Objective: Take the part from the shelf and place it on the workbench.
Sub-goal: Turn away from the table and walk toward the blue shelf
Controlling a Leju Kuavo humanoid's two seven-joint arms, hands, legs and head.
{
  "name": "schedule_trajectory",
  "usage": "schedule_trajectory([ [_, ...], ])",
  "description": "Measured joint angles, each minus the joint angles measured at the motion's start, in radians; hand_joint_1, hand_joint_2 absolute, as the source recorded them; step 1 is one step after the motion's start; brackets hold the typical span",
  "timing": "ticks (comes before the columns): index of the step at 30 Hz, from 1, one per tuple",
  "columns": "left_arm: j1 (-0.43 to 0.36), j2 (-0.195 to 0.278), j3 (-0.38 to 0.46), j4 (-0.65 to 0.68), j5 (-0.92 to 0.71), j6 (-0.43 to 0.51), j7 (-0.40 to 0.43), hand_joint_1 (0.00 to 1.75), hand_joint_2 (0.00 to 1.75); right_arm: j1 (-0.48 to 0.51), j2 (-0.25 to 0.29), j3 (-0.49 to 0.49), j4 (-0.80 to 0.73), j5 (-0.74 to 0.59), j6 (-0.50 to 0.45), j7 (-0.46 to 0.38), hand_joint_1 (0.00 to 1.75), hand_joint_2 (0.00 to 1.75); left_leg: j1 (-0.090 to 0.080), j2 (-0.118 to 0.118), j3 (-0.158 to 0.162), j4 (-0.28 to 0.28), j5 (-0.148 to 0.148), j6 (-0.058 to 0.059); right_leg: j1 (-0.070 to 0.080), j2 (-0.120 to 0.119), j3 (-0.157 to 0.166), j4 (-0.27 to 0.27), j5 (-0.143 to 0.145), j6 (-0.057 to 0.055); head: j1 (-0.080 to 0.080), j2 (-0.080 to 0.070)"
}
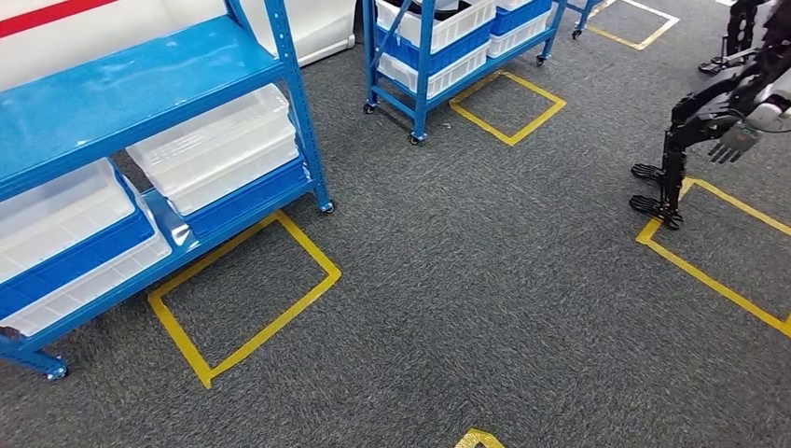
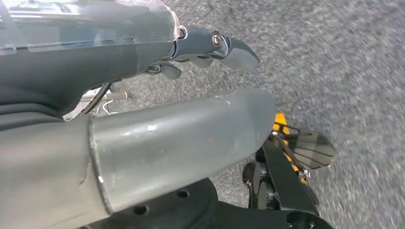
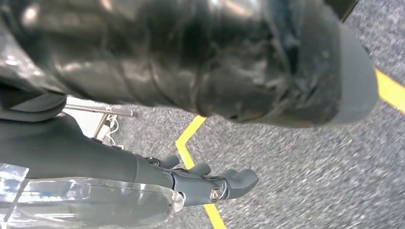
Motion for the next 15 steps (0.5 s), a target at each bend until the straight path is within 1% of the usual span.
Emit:
schedule_trajectory([
  [1,0.003,0.0,0.0,0.0,0.0,-0.001,-0.002,0.0,0.0,0.0,0.0,0.0,0.0,0.0,0.003,0.0,0.0,0.0,0.0,0.013,0.037,-0.066,0.035,0.001,0.0,-0.011,0.002,0.002,-0.003,0.002,0.0,0.0],
  [2,0.006,0.001,0.0,0.0,0.0,-0.001,-0.003,0.0,0.0,-0.001,0.0,0.0,0.0,0.0,0.005,-0.001,0.0,0.0,-0.002,0.035,0.075,-0.137,0.062,0.004,0.001,-0.022,0.005,0.004,-0.007,0.006,0.0,0.0],
  [3,0.007,0.001,0.0,0.0,0.0,-0.002,-0.005,0.0,0.0,0.0,0.0,0.0,0.0,0.0,0.006,-0.001,0.0,0.0,-0.004,0.052,0.105,-0.193,0.08,0.01,0.003,-0.031,0.008,0.007,-0.011,0.012,0.0,0.0],
  [4,0.008,0.001,0.0,0.0,0.0,-0.002,-0.006,0.0,0.0,0.0,-0.001,0.0,0.0,0.0,0.006,-0.001,0.0,0.0,-0.007,0.064,0.123,-0.227,0.089,0.016,0.005,-0.039,0.01,0.009,-0.015,0.017,0.0,0.0],
  [5,0.009,0.002,0.0,0.0,0.0,-0.002,-0.007,0.0,0.0,-0.001,-0.001,0.0,0.0,0.0,0.006,-0.001,0.0,0.0,-0.01,0.066,0.126,-0.236,0.088,0.022,0.007,-0.047,0.012,0.011,-0.017,0.023,0.0,0.0],
  [6,0.01,0.002,-0.001,0.0,0.0,-0.002,-0.007,0.0,0.0,-0.004,-0.001,0.0,0.0,0.0,0.006,-0.001,0.0,0.0,-0.011,0.055,0.124,-0.237,0.091,0.027,0.007,-0.055,0.015,0.01,-0.018,0.028,0.0,0.0],
  [7,0.012,0.002,-0.001,0.0,0.0,-0.002,-0.007,0.0,0.0,-0.006,-0.001,0.0,0.0,0.001,0.006,-0.001,0.0,0.0,-0.009,0.045,0.124,-0.239,0.093,0.033,0.005,-0.058,0.018,0.011,-0.021,0.034,0.0,0.0],
  [8,0.013,0.002,-0.001,0.0,-0.001,-0.002,-0.008,0.0,0.0,-0.008,-0.002,0.0,0.0,0.001,0.006,-0.001,0.0,0.0,-0.007,0.036,0.125,-0.244,0.096,0.04,0.003,-0.046,0.017,0.018,-0.029,0.041,0.0,0.0],
  [9,0.013,0.003,-0.001,0.0,-0.001,-0.002,-0.008,0.0,0.0,-0.008,-0.002,0.0,0.0,0.002,0.006,-0.001,0.0,0.0,-0.004,0.026,0.126,-0.248,0.1,0.047,0.0,-0.023,0.009,0.041,-0.048,0.046,0.001,0.0],
  [10,0.013,0.002,-0.001,0.0,-0.002,-0.002,-0.008,0.0,0.0,-0.006,-0.003,0.0,0.0,0.002,0.006,-0.001,0.0,0.0,-0.002,0.016,0.128,-0.251,0.103,0.052,-0.003,0.006,-0.01,0.084,-0.077,0.051,0.001,0.0],
  [11,0.012,0.002,-0.001,0.0,-0.002,-0.002,-0.008,0.0,0.0,-0.005,-0.003,0.0,0.0,0.002,0.006,-0.001,0.0,0.0,-0.002,0.006,0.125,-0.251,0.105,0.055,-0.004,0.032,-0.039,0.147,-0.111,0.054,0.001,0.0],
  [12,0.012,0.002,-0.002,0.0,-0.003,-0.002,-0.008,0.0,0.0,-0.004,-0.003,0.0,0.0,0.002,0.006,-0.001,0.0,0.0,-0.003,-0.005,0.123,-0.251,0.106,0.057,-0.004,0.046,-0.073,0.215,-0.143,0.056,0.001,0.0],
  [13,0.012,0.002,-0.002,0.0,-0.003,-0.002,-0.008,0.0,0.0,-0.003,-0.003,0.0,0.0,0.002,0.006,-0.001,0.0,0.0,-0.004,-0.017,0.122,-0.25,0.107,0.058,-0.004,0.051,-0.1,0.268,-0.158,0.056,0.001,0.0],
  [14,0.013,0.002,-0.002,0.0,-0.003,-0.002,-0.008,0.0,0.0,-0.003,-0.003,0.0,0.0,0.002,0.006,-0.001,0.0,0.0,-0.005,-0.03,0.122,-0.249,0.107,0.058,-0.004,0.053,-0.112,0.289,-0.154,0.056,0.001,0.0],
  [15,0.014,0.002,-0.002,0.0,-0.002,-0.002,-0.008,0.0,0.0,-0.002,-0.003,0.0,0.0,0.002,0.006,-0.001,0.0,0.0,-0.005,-0.044,0.122,-0.247,0.107,0.058,-0.004,0.055,-0.105,0.269,-0.128,0.054,0.001,0.0],
])
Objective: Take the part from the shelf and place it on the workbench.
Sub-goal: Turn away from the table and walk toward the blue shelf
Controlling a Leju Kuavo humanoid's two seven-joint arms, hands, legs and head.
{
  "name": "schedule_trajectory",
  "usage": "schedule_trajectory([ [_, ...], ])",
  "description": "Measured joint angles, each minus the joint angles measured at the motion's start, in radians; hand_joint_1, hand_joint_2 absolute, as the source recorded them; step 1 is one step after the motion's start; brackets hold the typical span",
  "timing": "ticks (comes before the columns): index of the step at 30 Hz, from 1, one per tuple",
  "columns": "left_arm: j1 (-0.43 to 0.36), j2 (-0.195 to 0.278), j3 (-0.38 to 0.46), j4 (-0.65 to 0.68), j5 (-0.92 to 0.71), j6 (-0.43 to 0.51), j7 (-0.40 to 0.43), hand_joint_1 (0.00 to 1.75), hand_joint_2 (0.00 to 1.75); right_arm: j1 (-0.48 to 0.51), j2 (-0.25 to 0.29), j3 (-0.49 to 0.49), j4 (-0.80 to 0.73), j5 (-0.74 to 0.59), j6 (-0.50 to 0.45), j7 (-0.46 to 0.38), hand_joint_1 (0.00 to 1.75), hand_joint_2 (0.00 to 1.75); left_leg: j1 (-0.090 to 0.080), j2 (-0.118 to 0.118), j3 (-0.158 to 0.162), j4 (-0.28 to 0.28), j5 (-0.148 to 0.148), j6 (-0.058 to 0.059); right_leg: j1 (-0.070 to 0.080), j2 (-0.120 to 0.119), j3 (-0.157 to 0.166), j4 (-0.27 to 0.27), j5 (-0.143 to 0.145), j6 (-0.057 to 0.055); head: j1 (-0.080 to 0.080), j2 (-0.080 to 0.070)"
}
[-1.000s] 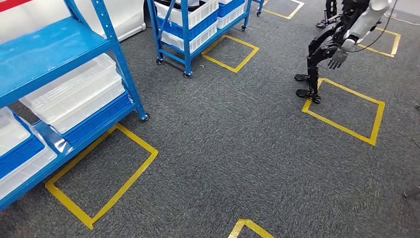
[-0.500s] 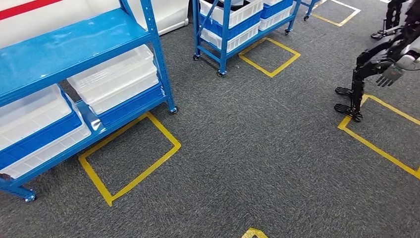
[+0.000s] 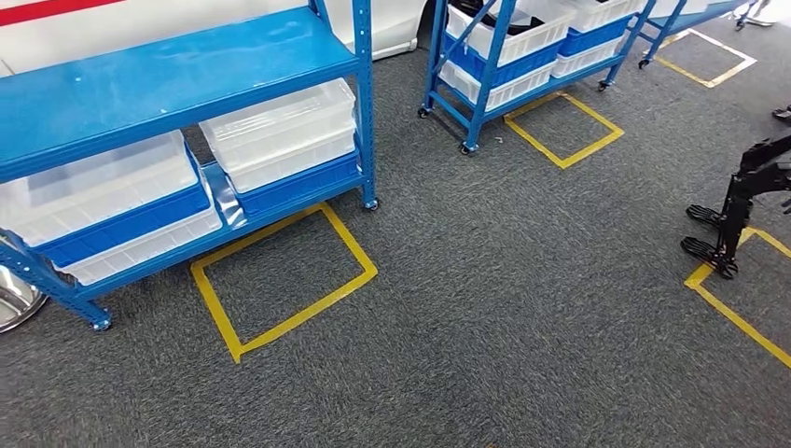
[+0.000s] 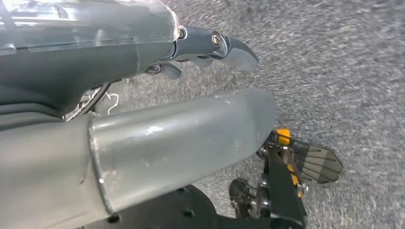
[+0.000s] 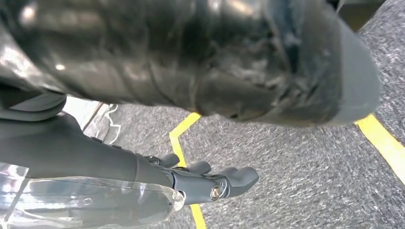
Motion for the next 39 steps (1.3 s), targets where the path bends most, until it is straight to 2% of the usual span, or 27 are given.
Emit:
schedule_trajectory([
  [1,0.0,0.0,0.0,0.0,0.0,0.0,0.0,0.0,0.0,0.001,0.0,0.0,0.0,0.0,0.0,0.0,0.0,0.0,0.0,-0.014,0.0,0.002,0.0,-0.001,0.0,0.008,0.024,-0.055,0.039,-0.003,0.0,0.0],
  [3,-0.001,-0.001,0.0,0.0,0.004,-0.001,-0.001,0.0,0.0,0.004,-0.002,0.0,0.0,-0.001,0.0,-0.001,0.0,0.0,0.0,-0.04,-0.003,0.01,-0.002,-0.006,-0.001,0.055,0.08,-0.187,0.101,-0.012,0.0,0.0],
  [4,-0.003,-0.002,0.0,0.0,0.007,-0.002,-0.001,0.0,0.0,0.005,-0.002,0.0,0.0,-0.003,-0.001,-0.002,0.0,0.0,0.0,-0.05,-0.007,0.013,-0.001,-0.011,0.0,0.074,0.096,-0.227,0.115,-0.016,0.0,0.0],
  [5,-0.005,-0.003,0.0,0.0,0.01,-0.001,-0.001,0.0,0.0,0.004,-0.002,0.0,0.0,-0.004,-0.002,-0.002,0.0,0.0,0.001,-0.059,-0.011,0.014,0.0,-0.017,0.001,0.085,0.102,-0.245,0.116,-0.02,0.0,0.0],
  [7,-0.008,-0.003,0.0,0.0,0.009,0.003,0.002,0.0,0.0,-0.001,-0.001,0.0,0.0,-0.004,-0.006,0.0,0.0,0.0,0.003,-0.076,-0.017,0.011,0.004,-0.031,0.001,0.067,0.103,-0.249,0.119,-0.028,0.0,0.0],
  [8,-0.009,-0.003,0.0,0.0,0.008,0.005,0.003,0.0,0.0,-0.003,0.0,0.0,0.0,-0.004,-0.007,0.0,0.0,0.0,0.002,-0.064,-0.02,0.015,0.001,-0.037,-0.001,0.056,0.106,-0.255,0.122,-0.034,0.0,0.0],
  [9,-0.01,-0.003,-0.001,0.0,0.008,0.006,0.002,0.0,0.0,-0.003,0.001,0.0,0.0,-0.005,-0.007,0.0,0.0,0.0,0.0,-0.041,-0.028,0.032,-0.012,-0.042,-0.004,0.041,0.109,-0.261,0.125,-0.041,-0.001,0.0],
  [11,-0.014,-0.003,-0.001,0.0,0.009,0.006,0.001,0.0,0.0,0.002,0.002,0.0,0.0,-0.007,-0.004,-0.002,0.0,0.0,0.0,0.015,-0.071,0.123,-0.071,-0.05,-0.004,0.009,0.112,-0.268,0.127,-0.052,-0.001,0.0],
  [13,-0.017,-0.003,-0.002,0.001,0.007,0.007,0.002,0.0,0.0,0.007,0.002,0.0,0.001,-0.005,-0.003,-0.001,0.0,0.0,0.004,0.032,-0.13,0.252,-0.131,-0.057,-0.001,-0.024,0.11,-0.267,0.125,-0.056,-0.002,0.0],
  [14,-0.016,-0.003,-0.002,0.001,0.006,0.007,0.003,0.0,0.0,0.008,0.002,0.0,0.001,-0.004,-0.003,0.0,0.0,0.0,0.006,0.035,-0.145,0.287,-0.139,-0.061,0.0,-0.038,0.11,-0.267,0.124,-0.056,-0.002,0.0],
  [15,-0.014,-0.003,-0.003,0.001,0.005,0.007,0.004,0.0,0.0,0.008,0.002,0.0,0.001,-0.004,-0.002,0.0,0.0,0.0,0.007,0.039,-0.141,0.286,-0.129,-0.063,0.0,-0.051,0.111,-0.267,0.123,-0.055,-0.002,0.0],
  [16,-0.012,-0.003,-0.003,0.001,0.006,0.006,0.004,0.0,0.0,0.008,0.002,0.0,0.001,-0.004,0.0,-0.001,0.0,0.0,0.008,0.046,-0.113,0.239,-0.1,-0.064,0.0,-0.063,0.113,-0.266,0.121,-0.053,-0.002,0.0],
  [17,-0.011,-0.002,-0.003,0.001,0.006,0.005,0.004,0.0,0.0,0.008,0.002,0.0,0.001,-0.004,0.002,-0.001,0.0,0.0,0.008,0.062,-0.072,0.169,-0.066,-0.062,0.0,-0.073,0.116,-0.265,0.118,-0.05,-0.002,0.0],
  [19,-0.013,-0.002,-0.003,0.001,0.012,-0.001,0.0,0.0,0.0,0.008,0.001,0.0,0.001,-0.006,0.006,-0.007,0.0,0.0,0.005,0.089,-0.004,0.046,-0.025,-0.054,0.005,-0.089,0.118,-0.26,0.11,-0.038,-0.001,0.0],
  [21,-0.013,-0.001,-0.003,0.001,0.024,-0.009,-0.006,0.0,0.0,0.006,0.0,0.0,0.0,-0.01,0.007,-0.015,0.0,0.0,0.001,0.094,0.01,0.013,-0.025,-0.043,0.009,-0.097,0.118,-0.257,0.104,-0.027,0.0,0.0],
  [24,-0.011,-0.001,-0.003,0.001,0.03,-0.012,-0.009,0.0,0.0,0.003,0.0,0.0,0.0,-0.012,0.006,-0.02,0.0,0.0,0.0,0.091,0.007,0.013,-0.027,-0.038,0.008,-0.1,0.119,-0.258,0.103,-0.023,0.0,0.0],
  [26,0.0,0.011,0.0,0.001,0.033,-0.039,-0.021,0.0,0.0,0.003,-0.002,0.0,0.0,-0.016,0.011,-0.028,0.0,0.0,0.001,0.086,0.011,0.008,-0.031,-0.027,0.004,-0.095,0.12,-0.241,0.11,-0.016,0.0,0.0],
  [28,0.042,0.066,0.002,0.002,0.03,-0.126,-0.055,0.0,0.0,0.019,-0.018,0.0,0.0,-0.023,0.03,-0.048,0.0,0.0,0.003,0.075,0.031,0.001,-0.044,-0.006,-0.004,-0.048,0.054,-0.109,0.059,-0.004,0.0,0.0],
  [30,0.08,0.118,0.002,0.002,0.024,-0.188,-0.078,0.0,0.0,0.039,-0.034,-0.001,0.001,-0.026,0.046,-0.063,0.0,0.0,0.003,0.062,0.053,-0.001,-0.058,0.003,-0.008,-0.006,-0.037,0.031,0.005,0.003,0.0,0.0],
  [31,0.085,0.126,0.002,0.001,0.024,-0.191,-0.077,0.0,0.0,0.044,-0.038,-0.001,0.001,-0.026,0.048,-0.065,0.0,0.0,0.003,0.054,0.061,-0.001,-0.065,0.001,-0.008,-0.006,-0.051,0.034,0.019,0.004,0.0,0.0],
  [32,0.088,0.131,0.002,0.001,0.024,-0.191,-0.076,0.0,0.0,0.048,-0.041,-0.001,0.002,-0.026,0.049,-0.067,0.0,0.0,0.003,0.047,0.071,-0.001,-0.073,-0.001,-0.008,-0.006,-0.047,0.004,0.048,0.003,0.0,0.0],
  [34,0.091,0.135,0.002,0.001,0.023,-0.19,-0.072,0.0,0.0,0.054,-0.049,-0.001,0.004,-0.026,0.051,-0.069,0.0,0.0,0.003,0.038,0.096,0.0,-0.091,-0.009,-0.007,-0.003,-0.012,-0.118,0.134,-0.002,0.001,0.0],
  [35,0.092,0.135,0.002,0.001,0.021,-0.19,-0.071,0.0,0.0,0.054,-0.052,-0.001,0.006,-0.026,0.052,-0.07,0.0,0.0,0.003,0.036,0.104,0.0,-0.1,-0.015,-0.003,-0.002,0.001,-0.167,0.154,-0.008,0.001,0.0],
  [36,0.093,0.135,0.002,0.001,0.02,-0.19,-0.069,0.0,0.0,0.052,-0.054,-0.001,0.008,-0.026,0.053,-0.07,0.0,0.0,0.003,0.035,0.109,-0.003,-0.107,-0.022,0.001,0.0,0.009,-0.2,0.166,-0.015,0.001,0.0],
  [39,0.092,0.134,0.002,0.001,0.017,-0.19,-0.065,0.0,0.0,0.048,-0.056,-0.001,0.009,-0.025,0.057,-0.07,0.0,0.0,0.003,0.036,0.124,0.005,-0.106,-0.043,0.005,0.0,0.03,-0.226,0.15,-0.038,0.0,0.0],
])
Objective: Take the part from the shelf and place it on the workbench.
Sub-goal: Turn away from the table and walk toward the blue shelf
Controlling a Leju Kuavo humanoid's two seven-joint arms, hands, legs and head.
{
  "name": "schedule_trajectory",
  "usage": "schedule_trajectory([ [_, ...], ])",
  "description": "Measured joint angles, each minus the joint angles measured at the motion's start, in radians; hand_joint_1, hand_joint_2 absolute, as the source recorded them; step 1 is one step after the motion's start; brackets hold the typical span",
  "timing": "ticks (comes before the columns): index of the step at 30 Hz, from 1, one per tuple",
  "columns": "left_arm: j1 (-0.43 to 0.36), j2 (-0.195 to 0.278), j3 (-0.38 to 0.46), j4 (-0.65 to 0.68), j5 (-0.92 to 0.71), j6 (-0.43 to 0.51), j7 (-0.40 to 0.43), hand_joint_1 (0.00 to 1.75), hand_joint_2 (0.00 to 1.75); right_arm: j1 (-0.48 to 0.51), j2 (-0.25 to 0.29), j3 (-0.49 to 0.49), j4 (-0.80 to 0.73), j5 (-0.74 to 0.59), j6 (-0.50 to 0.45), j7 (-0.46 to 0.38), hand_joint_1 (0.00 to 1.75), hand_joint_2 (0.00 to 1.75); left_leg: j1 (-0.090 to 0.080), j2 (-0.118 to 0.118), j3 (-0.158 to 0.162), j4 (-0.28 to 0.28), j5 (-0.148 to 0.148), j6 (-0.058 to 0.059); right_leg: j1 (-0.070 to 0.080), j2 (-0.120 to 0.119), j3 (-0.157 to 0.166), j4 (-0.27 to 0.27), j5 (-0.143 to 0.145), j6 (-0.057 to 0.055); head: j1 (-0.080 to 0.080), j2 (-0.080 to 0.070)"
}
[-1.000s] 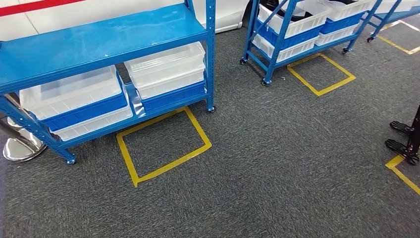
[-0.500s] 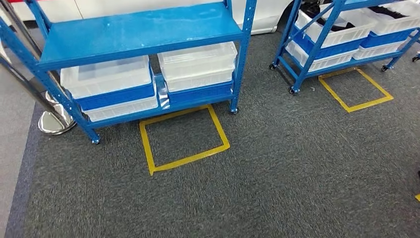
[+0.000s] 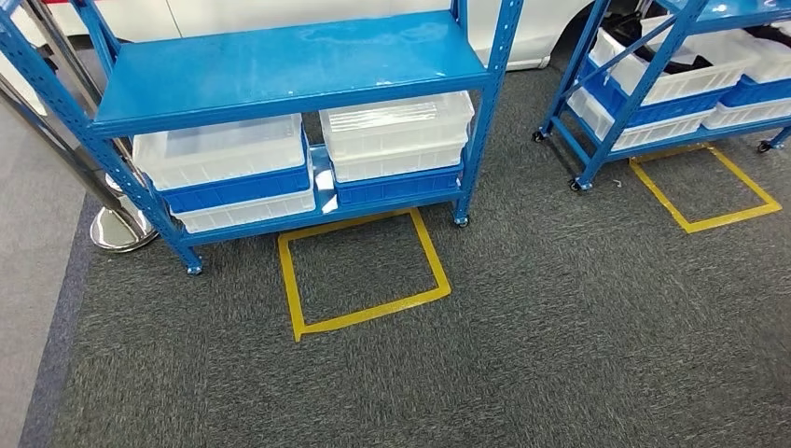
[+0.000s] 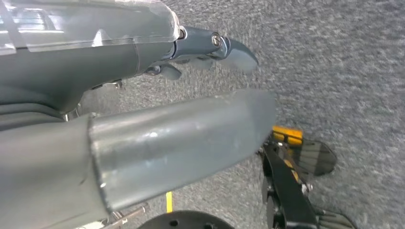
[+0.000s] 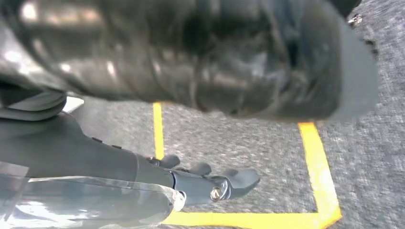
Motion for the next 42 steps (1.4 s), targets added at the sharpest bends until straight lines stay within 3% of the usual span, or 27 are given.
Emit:
schedule_trajectory([
  [1,0.0,0.0,0.0,0.0,0.0,0.0,0.0,0.0,0.0,0.001,0.0,0.0,0.0,0.0,0.001,0.0,0.0,0.0,0.001,0.001,-0.008,0.03,0.01,-0.004,-0.002,-0.001,0.016,-0.007,-0.007,-0.007,0.0,0.0],
  [3,-0.002,0.001,0.0,0.0,0.0,0.001,0.001,0.0,0.0,0.002,0.0,0.0,0.0,0.0,0.002,0.0,0.0,0.0,0.003,0.004,-0.074,0.141,0.017,-0.011,-0.004,-0.005,0.053,-0.02,-0.022,-0.018,0.0,0.0],
  [4,-0.002,0.002,0.0,0.0,0.0,0.002,0.001,0.0,0.0,0.002,0.0,0.0,0.0,0.0,0.002,0.0,0.0,0.0,0.003,0.005,-0.122,0.205,0.003,-0.014,-0.003,-0.006,0.069,-0.025,-0.033,-0.021,-0.001,0.0],
  [6,0.002,0.004,0.0,0.0,-0.002,0.002,0.001,0.0,0.0,0.003,-0.002,0.0,0.001,0.0,0.004,0.0,0.0,0.0,0.003,0.005,-0.206,0.282,-0.062,-0.018,-0.002,-0.003,0.106,-0.032,-0.059,-0.023,0.0,0.0],
  [8,0.008,0.004,0.0,0.0,-0.004,0.002,0.002,0.0,0.0,0.003,-0.003,0.0,0.001,0.001,0.007,0.0,0.0,0.0,0.003,0.005,-0.247,0.259,-0.101,-0.016,-0.002,0.001,0.149,-0.035,-0.091,-0.022,0.0,0.0],
  [9,0.011,0.004,0.0,0.0,-0.006,0.002,0.002,0.0,0.0,0.003,-0.003,0.0,0.001,0.001,0.009,0.0,0.0,0.0,0.002,0.005,-0.254,0.215,-0.08,-0.013,-0.001,0.001,0.171,-0.036,-0.109,-0.02,0.0,0.0],
  [12,0.022,0.006,-0.001,0.0,-0.009,0.002,0.003,0.0,0.0,0.005,-0.003,0.0,0.007,0.002,0.014,-0.001,0.0,0.0,-0.007,0.009,-0.254,0.084,0.116,0.005,-0.001,0.003,0.225,-0.037,-0.163,-0.007,0.0,0.0],
  [13,0.022,0.007,-0.001,0.0,-0.01,0.002,0.003,0.0,0.0,0.003,-0.003,0.0,0.009,0.002,0.015,-0.002,0.0,0.0,-0.012,0.01,-0.248,0.068,0.151,0.011,-0.001,0.004,0.243,-0.041,-0.174,0.001,0.0,0.0],
  [14,0.02,0.008,-0.002,0.0,-0.01,0.002,0.004,0.0,0.0,-0.002,-0.003,0.0,0.01,0.002,0.016,-0.003,0.0,0.0,-0.016,0.009,-0.236,0.064,0.149,0.016,-0.002,0.004,0.254,-0.038,-0.173,0.009,0.0,0.0],
  [16,0.013,0.008,-0.004,0.0,-0.011,0.002,0.004,0.0,0.0,-0.013,-0.004,0.0,0.008,0.003,0.018,-0.003,0.0,0.0,-0.013,0.005,-0.199,0.043,0.13,0.03,-0.004,0.003,0.23,0.033,-0.128,0.021,-0.001,0.0],
  [18,0.008,0.009,-0.006,0.0,-0.011,0.002,0.003,0.0,0.0,-0.019,-0.004,0.0,0.008,0.003,0.021,-0.004,0.0,0.0,-0.008,0.004,-0.153,0.015,0.114,0.041,-0.005,0.003,0.135,0.177,-0.08,0.027,0.0,0.0],
  [19,0.007,0.009,-0.007,0.0,-0.011,0.002,0.003,0.0,0.0,-0.019,-0.004,0.0,0.008,0.004,0.022,-0.004,0.0,0.0,-0.008,0.004,-0.128,0.004,0.101,0.045,-0.006,0.003,0.083,0.237,-0.09,0.03,0.0,0.0],
  [21,0.007,0.009,-0.008,0.0,-0.011,0.002,0.003,0.0,0.0,-0.018,-0.004,0.0,0.008,0.004,0.023,-0.004,0.0,0.0,-0.007,-0.001,-0.08,-0.01,0.072,0.047,-0.006,0.002,0.0,0.28,-0.181,0.035,0.001,0.0],
  [23,0.01,0.009,-0.011,0.0,-0.011,0.002,0.003,0.0,0.0,-0.013,-0.005,0.0,0.009,0.004,0.022,-0.003,0.0,0.0,-0.005,-0.009,-0.031,-0.014,0.037,0.044,-0.006,0.002,-0.053,0.25,-0.265,0.039,0.001,0.0],
  [24,0.012,0.008,-0.012,0.0,-0.012,0.002,0.003,0.0,0.0,-0.009,-0.006,0.0,0.009,0.004,0.022,-0.003,0.0,0.0,-0.004,-0.012,-0.008,-0.014,0.017,0.042,-0.006,0.002,-0.071,0.211,-0.258,0.039,0.001,0.0],
  [25,0.017,0.008,-0.013,0.0,-0.012,0.002,0.004,0.0,0.0,-0.002,-0.007,0.0,0.01,0.004,0.022,-0.003,0.0,0.0,-0.003,-0.015,0.012,-0.015,-0.003,0.039,-0.005,0.002,-0.085,0.159,-0.196,0.036,0.001,0.0],
  [27,0.018,0.006,-0.014,0.0,-0.012,0.003,0.004,0.0,0.0,0.008,-0.008,0.0,0.015,0.004,0.022,-0.003,0.0,0.0,-0.006,-0.018,0.045,-0.014,-0.041,0.03,0.001,0.002,-0.104,0.063,-0.003,0.025,0.001,0.0],
  [28,0.018,0.006,-0.015,0.0,-0.011,0.003,0.004,0.0,0.0,0.008,-0.009,0.0,0.017,0.004,0.022,-0.003,0.0,0.0,-0.007,-0.019,0.059,-0.019,-0.054,0.024,0.004,0.004,-0.107,0.038,0.064,0.018,0.001,0.0],
  [29,0.014,0.005,-0.015,0.0,-0.011,0.004,0.004,0.0,0.0,0.004,-0.009,0.0,0.019,0.004,0.023,-0.003,0.0,0.0,-0.008,-0.02,0.07,-0.02,-0.057,0.017,0.006,0.005,-0.103,0.028,0.088,0.011,0.001,0.0],
  [31,0.008,0.005,-0.016,0.0,-0.011,0.007,0.005,0.0,0.0,-0.001,-0.009,0.0,0.018,0.004,0.024,-0.004,0.0,0.0,-0.007,-0.017,0.055,0.025,-0.023,0.004,0.005,0.007,-0.077,0.016,0.069,-0.004,0.001,0.0],
  [33,0.001,0.004,-0.016,0.0,-0.011,0.01,0.005,0.0,0.0,-0.002,-0.009,0.0,0.018,0.004,0.026,-0.004,0.0,0.0,-0.005,-0.01,-0.023,0.16,0.024,-0.005,0.001,0.006,-0.032,-0.01,0.05,-0.017,0.0,0.0],
  [34,0.0,0.004,-0.016,0.0,-0.01,0.012,0.005,0.0,0.0,-0.002,-0.008,0.0,0.018,0.004,0.026,-0.004,0.0,0.0,-0.003,-0.006,-0.07,0.226,0.019,-0.009,0.0,0.005,-0.007,-0.023,0.038,-0.021,0.0,0.0],
  [36,0.002,0.004,-0.016,0.0,-0.01,0.014,0.008,0.0,0.0,-0.004,-0.008,0.0,0.018,0.004,0.027,-0.004,0.0,0.0,-0.001,-0.003,-0.146,0.288,-0.064,-0.015,-0.001,0.006,0.042,-0.038,0.011,-0.023,0.0,0.0],
  [38,0.006,0.004,-0.016,0.0,-0.01,0.014,0.011,0.0,0.0,-0.004,-0.008,0.0,0.019,0.004,0.028,-0.004,0.0,0.0,0.0,0.0,-0.19,0.267,-0.153,-0.019,-0.002,0.008,0.09,-0.043,-0.022,-0.021,0.0,0.0],
  [39,0.008,0.004,-0.016,0.0,-0.01,0.014,0.012,0.0,0.0,-0.004,-0.008,0.0,0.019,0.004,0.028,-0.004,0.0,0.0,0.0,0.002,-0.201,0.231,-0.156,-0.018,-0.002,0.009,0.114,-0.043,-0.039,-0.019,0.0,0.0],
  [40,0.011,0.004,-0.016,0.0,-0.01,0.014,0.012,0.0,0.0,-0.003,-0.007,0.0,0.019,0.004,0.029,-0.004,0.0,0.0,0.0,0.003,-0.207,0.182,-0.112,-0.016,-0.002,0.009,0.134,-0.043,-0.057,-0.017,0.0,0.0],
  [42,0.018,0.004,-0.016,0.0,-0.011,0.016,0.013,0.0,0.0,-0.003,-0.005,0.0,0.022,0.004,0.029,-0.004,0.0,0.0,-0.004,0.006,-0.218,0.082,0.05,-0.005,0.001,0.01,0.165,-0.036,-0.092,-0.008,0.0,0.0],
])
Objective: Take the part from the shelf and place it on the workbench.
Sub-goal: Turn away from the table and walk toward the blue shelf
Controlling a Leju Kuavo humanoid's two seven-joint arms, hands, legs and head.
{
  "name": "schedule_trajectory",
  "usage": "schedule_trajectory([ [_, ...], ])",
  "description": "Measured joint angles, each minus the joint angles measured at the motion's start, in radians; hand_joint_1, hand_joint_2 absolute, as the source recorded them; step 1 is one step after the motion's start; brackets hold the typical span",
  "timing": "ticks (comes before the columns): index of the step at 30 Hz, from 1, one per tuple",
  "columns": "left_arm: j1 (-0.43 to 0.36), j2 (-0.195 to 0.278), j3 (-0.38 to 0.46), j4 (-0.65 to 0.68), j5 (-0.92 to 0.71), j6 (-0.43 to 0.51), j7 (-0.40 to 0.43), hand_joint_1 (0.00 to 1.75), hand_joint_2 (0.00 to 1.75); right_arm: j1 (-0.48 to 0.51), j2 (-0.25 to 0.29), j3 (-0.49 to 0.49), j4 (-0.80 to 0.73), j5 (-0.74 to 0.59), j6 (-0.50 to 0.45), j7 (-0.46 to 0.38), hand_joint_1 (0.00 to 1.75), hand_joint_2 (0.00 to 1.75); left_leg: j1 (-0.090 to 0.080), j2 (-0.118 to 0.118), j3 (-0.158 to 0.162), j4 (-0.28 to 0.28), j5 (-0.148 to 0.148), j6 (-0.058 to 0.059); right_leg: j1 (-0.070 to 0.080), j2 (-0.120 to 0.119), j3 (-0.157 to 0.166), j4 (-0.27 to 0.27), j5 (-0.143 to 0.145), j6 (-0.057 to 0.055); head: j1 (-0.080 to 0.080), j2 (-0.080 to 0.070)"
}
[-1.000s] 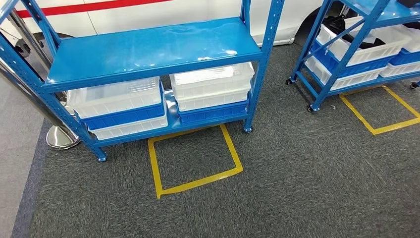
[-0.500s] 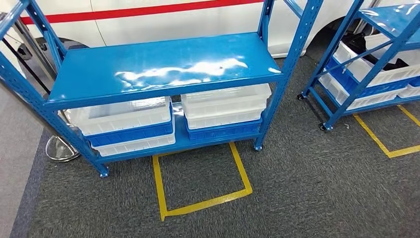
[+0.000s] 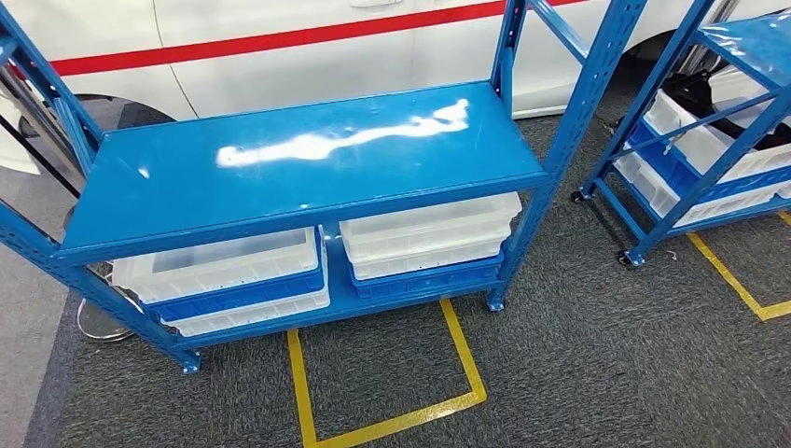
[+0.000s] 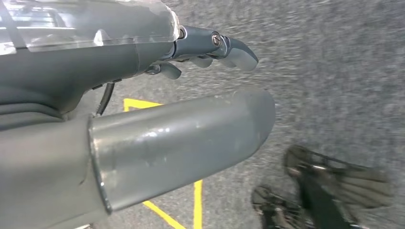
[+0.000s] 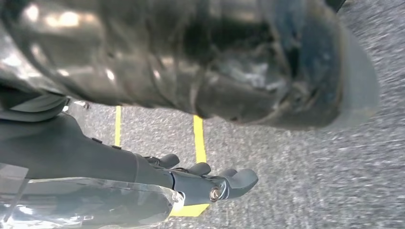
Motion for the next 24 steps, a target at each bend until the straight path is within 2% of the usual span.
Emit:
schedule_trajectory([
  [1,0.002,0.0,0.0,0.0,-0.001,0.001,0.001,0.0,0.0,-0.001,0.001,0.0,0.002,0.0,0.0,0.0,0.0,0.0,-0.003,0.001,-0.001,-0.026,0.063,0.007,0.001,0.002,0.01,0.002,-0.015,0.007,0.0,0.0],
  [2,0.002,0.0,0.0,0.0,-0.001,0.003,0.001,0.0,0.0,-0.003,0.001,0.0,0.003,0.0,0.0,0.0,0.0,0.0,-0.006,0.001,0.0,-0.037,0.094,0.014,0.002,0.004,0.02,0.003,-0.028,0.014,0.0,0.0],
  [4,-0.003,0.0,-0.001,-0.001,-0.003,0.004,0.002,0.0,0.0,-0.01,0.002,0.0,0.002,-0.001,0.0,-0.001,0.0,0.0,-0.008,0.0,0.015,-0.037,0.09,0.029,-0.001,0.005,0.037,-0.003,-0.048,0.03,0.0,0.0],
  [5,-0.005,0.0,-0.002,-0.001,-0.003,0.004,0.002,0.0,0.0,-0.013,0.002,0.0,0.002,-0.001,0.0,-0.001,0.0,0.0,-0.007,-0.001,0.024,-0.043,0.084,0.036,-0.002,0.003,0.038,0.007,-0.058,0.035,0.0,0.0],
  [6,-0.008,0.0,-0.002,-0.001,-0.003,0.005,0.002,0.0,0.0,-0.016,0.002,0.0,0.002,-0.001,-0.001,-0.001,0.0,0.0,-0.005,-0.001,0.034,-0.051,0.079,0.044,-0.004,0.001,0.024,0.038,-0.073,0.04,0.0,0.0],
  [7,-0.01,0.0,-0.003,-0.001,-0.004,0.005,0.002,0.0,0.0,-0.017,0.002,0.0,0.001,-0.001,-0.001,-0.001,0.0,0.0,-0.004,0.0,0.044,-0.056,0.072,0.049,-0.005,-0.001,-0.007,0.093,-0.094,0.044,0.0,0.0],
  [9,-0.012,0.001,-0.003,-0.001,-0.004,0.005,0.002,0.0,0.0,-0.018,0.003,0.0,0.001,-0.001,0.0,-0.001,0.0,0.0,-0.004,0.001,0.061,-0.06,0.055,0.055,-0.005,-0.003,-0.104,0.236,-0.132,0.051,0.0,0.0],
  [10,-0.012,0.001,-0.003,-0.001,-0.004,0.005,0.002,0.0,0.0,-0.018,0.003,0.0,0.001,-0.001,0.0,-0.001,0.0,0.0,-0.004,0.0,0.071,-0.06,0.046,0.056,-0.006,-0.003,-0.148,0.285,-0.132,0.054,0.0,0.0],
  [11,-0.012,0.001,-0.003,-0.001,-0.004,0.005,0.002,0.0,0.0,-0.016,0.003,0.0,0.001,-0.001,0.0,-0.001,0.0,0.0,-0.005,-0.002,0.084,-0.06,0.035,0.055,-0.006,-0.003,-0.176,0.299,-0.107,0.054,0.001,0.0],
  [12,-0.01,0.001,-0.003,-0.001,-0.004,0.005,0.002,0.0,0.0,-0.014,0.002,0.0,0.001,-0.001,-0.001,0.0,0.0,0.0,-0.005,-0.003,0.1,-0.06,0.024,0.055,-0.006,-0.004,-0.185,0.272,-0.061,0.053,0.001,0.0],
  [13,-0.008,0.001,-0.003,-0.001,-0.004,0.005,0.002,0.0,0.0,-0.011,0.002,0.0,0.002,-0.001,-0.001,0.0,0.0,0.0,-0.005,-0.005,0.116,-0.06,0.012,0.052,-0.005,-0.004,-0.18,0.214,-0.001,0.05,0.001,0.0],
  [14,-0.006,0.0,-0.003,-0.001,-0.004,0.005,0.002,0.0,0.0,-0.007,0.002,0.0,0.003,-0.001,-0.001,0.0,0.0,0.0,-0.005,-0.006,0.128,-0.06,0.001,0.048,-0.003,-0.004,-0.17,0.155,0.048,0.045,0.0,0.0],
  [15,-0.005,0.0,-0.003,-0.001,-0.004,0.005,0.002,0.0,0.0,-0.004,0.001,0.0,0.004,-0.001,-0.001,0.0,0.0,0.0,-0.006,-0.007,0.135,-0.059,-0.008,0.043,0.0,-0.004,-0.158,0.103,0.078,0.038,0.0,0.0],
  [16,-0.006,-0.001,-0.003,-0.001,-0.004,0.005,0.002,0.0,0.0,-0.004,0.001,0.0,0.005,-0.001,-0.001,0.0,0.0,0.0,-0.006,-0.008,0.136,-0.059,-0.015,0.037,0.004,-0.005,-0.15,0.07,0.088,0.032,0.0,0.0],
  [18,-0.009,-0.001,-0.003,-0.001,-0.004,0.005,0.003,0.0,0.0,-0.007,0.001,0.0,0.006,-0.001,-0.001,-0.001,0.0,0.0,-0.006,-0.008,0.137,-0.063,-0.021,0.026,0.009,-0.004,-0.143,0.048,0.075,0.021,0.0,0.0],
  [20,-0.011,-0.002,-0.003,-0.001,-0.004,0.005,0.003,0.0,0.0,-0.009,0.003,0.0,0.006,-0.001,-0.001,-0.001,0.0,0.0,-0.006,-0.005,0.143,-0.06,-0.031,0.016,0.002,-0.004,-0.127,0.032,0.07,0.01,0.0,0.0],
  [21,-0.012,-0.002,-0.003,-0.001,-0.004,0.005,0.003,0.0,0.0,-0.008,0.004,0.0,0.006,-0.001,-0.001,-0.001,0.0,0.0,-0.006,-0.004,0.136,-0.038,-0.045,0.012,-0.001,-0.006,-0.115,0.023,0.069,0.004,0.0,0.0],
  [22,-0.012,-0.002,-0.004,-0.002,-0.004,0.005,0.003,0.0,0.0,-0.008,0.004,0.0,0.006,-0.001,-0.001,-0.001,0.0,0.0,-0.005,-0.002,0.115,0.007,-0.067,0.007,-0.004,-0.008,-0.104,0.016,0.066,-0.001,0.0,0.0],
  [24,-0.012,0.0,-0.004,-0.002,-0.004,0.006,0.003,0.0,0.0,-0.007,0.004,0.0,0.006,-0.001,-0.001,-0.001,0.0,0.0,-0.002,-0.002,0.037,0.139,-0.113,0.0,-0.004,-0.011,-0.088,0.012,0.056,-0.007,-0.001,0.0],
])
